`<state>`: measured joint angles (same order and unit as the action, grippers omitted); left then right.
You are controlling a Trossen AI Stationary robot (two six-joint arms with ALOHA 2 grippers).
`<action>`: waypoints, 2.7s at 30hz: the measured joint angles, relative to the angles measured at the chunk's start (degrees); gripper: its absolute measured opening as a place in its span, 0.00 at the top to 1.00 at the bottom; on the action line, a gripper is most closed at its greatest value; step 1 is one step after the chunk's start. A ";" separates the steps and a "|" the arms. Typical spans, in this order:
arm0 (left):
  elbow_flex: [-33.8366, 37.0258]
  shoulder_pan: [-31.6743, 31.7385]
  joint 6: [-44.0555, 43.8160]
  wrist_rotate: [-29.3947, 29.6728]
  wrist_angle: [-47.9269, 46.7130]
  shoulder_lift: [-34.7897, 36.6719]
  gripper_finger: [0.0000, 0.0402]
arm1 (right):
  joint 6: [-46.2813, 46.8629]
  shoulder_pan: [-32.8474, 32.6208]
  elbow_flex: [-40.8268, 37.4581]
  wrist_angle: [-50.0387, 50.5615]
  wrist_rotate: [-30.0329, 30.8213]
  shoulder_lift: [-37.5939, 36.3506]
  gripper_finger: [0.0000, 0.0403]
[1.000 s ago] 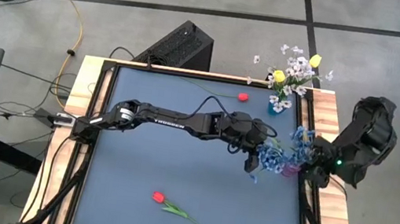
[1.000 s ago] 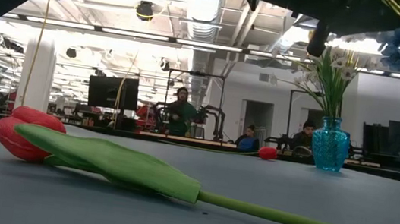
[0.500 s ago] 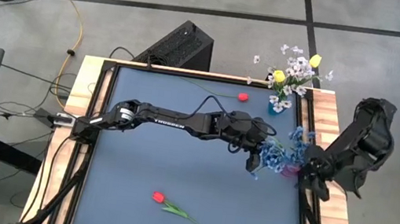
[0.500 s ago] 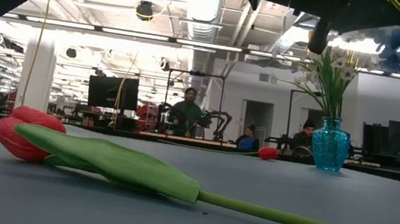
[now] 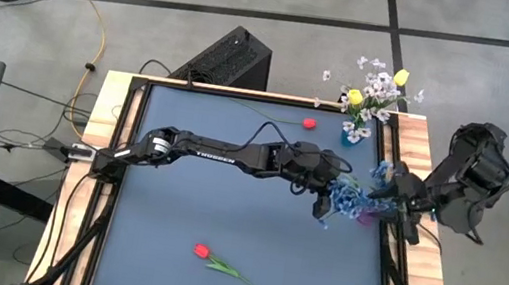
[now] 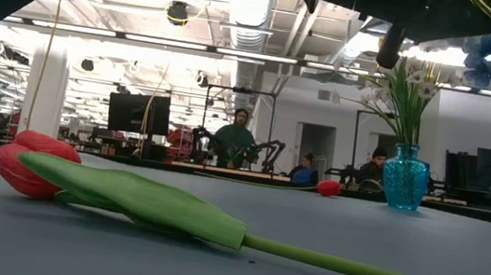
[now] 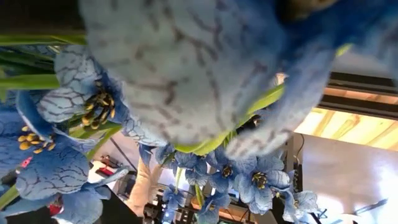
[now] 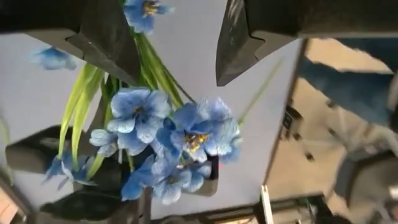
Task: Sort flowers into vase by color
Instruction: Put the blue flowers into the violet vase
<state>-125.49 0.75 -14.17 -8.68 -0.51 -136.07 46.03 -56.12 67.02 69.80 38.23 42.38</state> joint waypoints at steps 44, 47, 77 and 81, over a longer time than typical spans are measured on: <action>0.00 1.40 -2.74 -6.12 -0.90 0.33 0.82 | 1.42 10.88 -0.50 14.53 -1.02 12.63 0.93; -0.33 2.92 -4.18 -11.31 -5.50 1.44 0.75 | 2.52 10.78 0.19 17.06 -2.15 12.21 0.94; -0.12 6.03 6.69 -13.88 -24.42 6.85 0.72 | 27.49 -2.03 -6.16 20.24 5.79 8.28 0.94; 0.37 6.03 7.52 -13.66 -26.93 6.78 0.72 | 27.07 -1.99 -6.14 20.22 5.30 7.76 0.94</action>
<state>-125.12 6.79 -6.65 -22.35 -27.44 -129.29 73.10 -58.11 60.88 90.02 43.53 50.13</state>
